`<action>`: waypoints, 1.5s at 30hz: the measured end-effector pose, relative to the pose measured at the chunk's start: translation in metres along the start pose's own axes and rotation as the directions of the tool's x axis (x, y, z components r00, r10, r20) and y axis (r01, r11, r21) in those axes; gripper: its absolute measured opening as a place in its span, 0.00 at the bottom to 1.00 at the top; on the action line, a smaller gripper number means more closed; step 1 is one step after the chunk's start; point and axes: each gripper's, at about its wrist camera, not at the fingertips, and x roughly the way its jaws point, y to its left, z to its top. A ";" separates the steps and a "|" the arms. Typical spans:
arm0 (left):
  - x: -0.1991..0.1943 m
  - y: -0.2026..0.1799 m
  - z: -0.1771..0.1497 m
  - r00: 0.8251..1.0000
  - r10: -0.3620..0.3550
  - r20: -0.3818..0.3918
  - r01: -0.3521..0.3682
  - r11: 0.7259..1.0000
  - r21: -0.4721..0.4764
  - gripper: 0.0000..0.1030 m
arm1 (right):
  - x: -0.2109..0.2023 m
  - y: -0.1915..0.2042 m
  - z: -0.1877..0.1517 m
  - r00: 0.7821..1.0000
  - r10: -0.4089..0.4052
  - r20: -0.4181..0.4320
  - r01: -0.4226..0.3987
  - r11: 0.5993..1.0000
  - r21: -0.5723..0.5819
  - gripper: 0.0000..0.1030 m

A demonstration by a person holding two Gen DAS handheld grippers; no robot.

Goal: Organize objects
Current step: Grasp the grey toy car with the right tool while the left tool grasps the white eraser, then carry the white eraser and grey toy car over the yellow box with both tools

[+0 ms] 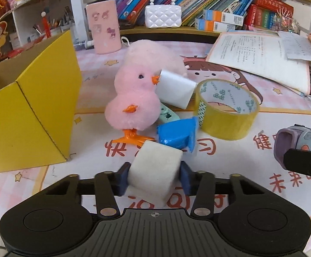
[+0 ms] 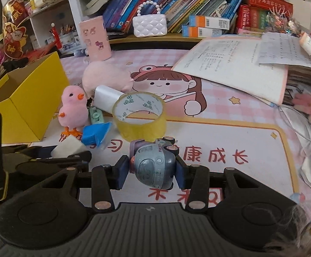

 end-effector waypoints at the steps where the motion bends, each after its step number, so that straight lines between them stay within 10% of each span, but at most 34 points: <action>1: -0.004 0.002 -0.002 1.000 -0.018 -0.002 0.018 1.000 -0.009 0.39 | -0.002 0.002 -0.001 1.000 -0.008 0.000 0.008 1.000 -0.001 0.41; 10: -0.050 0.042 -0.034 0.987 -0.158 0.000 0.158 0.982 -0.105 0.37 | -0.023 0.043 -0.017 0.999 -0.044 0.024 0.044 0.999 -0.007 0.41; 30: -0.166 0.221 -0.124 0.998 -0.004 0.068 0.017 0.979 -0.202 0.37 | -0.056 0.252 -0.089 0.993 0.116 -0.025 -0.118 0.986 -0.115 0.41; 45: -0.184 0.263 -0.127 0.990 -0.002 0.142 0.034 0.975 -0.221 0.36 | -0.066 0.309 -0.087 0.995 0.095 0.013 -0.092 0.983 -0.157 0.41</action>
